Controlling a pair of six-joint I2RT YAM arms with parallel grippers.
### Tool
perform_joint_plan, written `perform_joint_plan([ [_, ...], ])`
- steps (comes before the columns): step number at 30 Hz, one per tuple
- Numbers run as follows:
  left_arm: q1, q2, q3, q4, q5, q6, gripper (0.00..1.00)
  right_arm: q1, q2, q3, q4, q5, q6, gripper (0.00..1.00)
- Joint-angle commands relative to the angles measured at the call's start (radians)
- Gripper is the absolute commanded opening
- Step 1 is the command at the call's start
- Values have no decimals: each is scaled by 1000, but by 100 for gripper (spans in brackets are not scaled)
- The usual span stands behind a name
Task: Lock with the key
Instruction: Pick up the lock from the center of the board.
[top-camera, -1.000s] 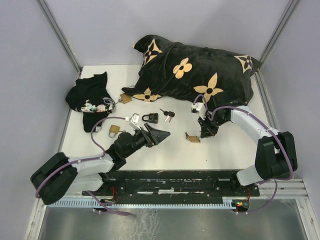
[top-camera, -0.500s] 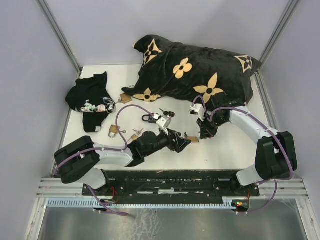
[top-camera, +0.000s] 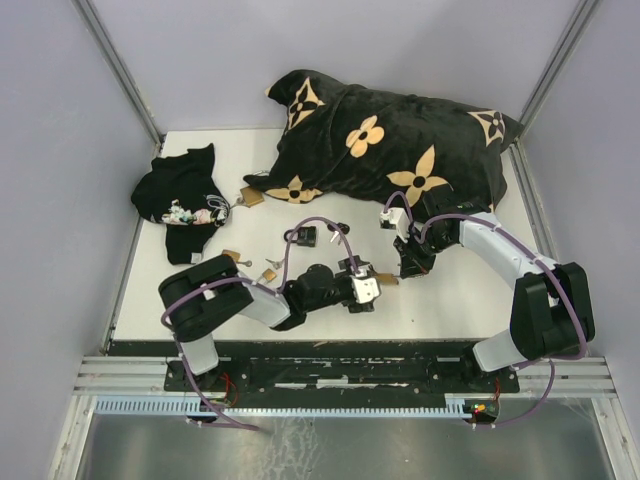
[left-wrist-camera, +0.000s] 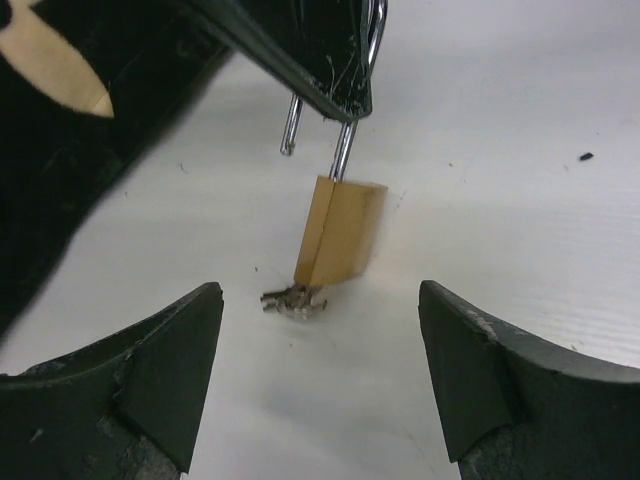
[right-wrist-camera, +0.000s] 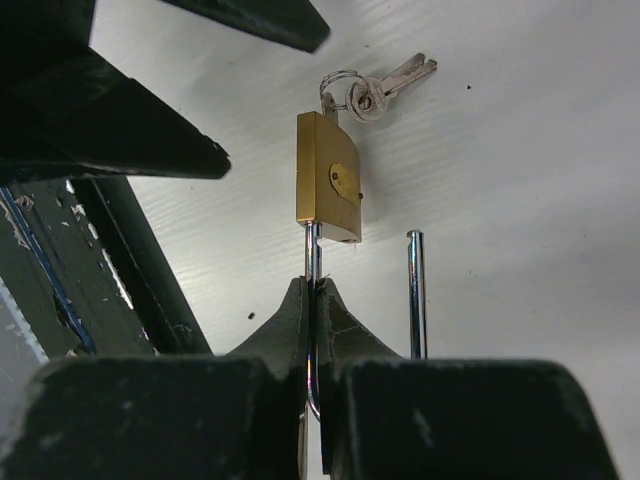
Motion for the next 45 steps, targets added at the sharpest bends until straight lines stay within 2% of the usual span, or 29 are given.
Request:
perform_joint_plan([
  [1,-2,78,115,72,64,147,85,4,5,15,5,-22,-16,2],
  [5,4,129,178,27,96,115,81,5,-2,9,5,-22,-17,2],
  [10,8,157,247,-129,192,103,63,5,1,9,2,-22,-18,2],
  [16,12,171,262,-178,215,95,50,5,5,14,1,-30,-17,2],
  [21,13,190,286,-189,202,85,45,5,4,14,-1,-31,-18,2],
  [24,13,200,314,-228,186,73,35,5,3,14,-1,-34,-18,2],
  [26,13,210,327,-246,180,66,33,5,5,14,-3,-35,-18,2],
  [27,13,212,329,-246,175,57,26,5,3,17,-6,-37,-18,2],
  [28,14,214,328,-246,170,48,13,4,3,17,-9,-40,-19,2],
  [29,16,208,323,-242,168,34,4,5,2,22,-17,-44,-21,2],
  [31,26,186,295,-205,185,-12,3,3,4,39,-49,-59,-26,3],
  [32,33,170,274,-178,194,-44,3,0,4,55,-75,-74,-36,8],
  [33,43,151,253,-152,206,-75,3,-9,1,72,-106,-95,-46,22],
  [34,51,131,219,-125,222,-107,3,-27,-9,89,-143,-129,-64,32],
  [39,93,23,108,-71,325,-182,3,-63,-140,168,-267,-200,-190,66],
  [42,137,-20,73,-72,408,-237,3,-64,-205,140,-311,-226,-400,82],
  [45,149,-35,38,-51,432,-266,3,-66,-261,0,-351,-282,-839,96],
])
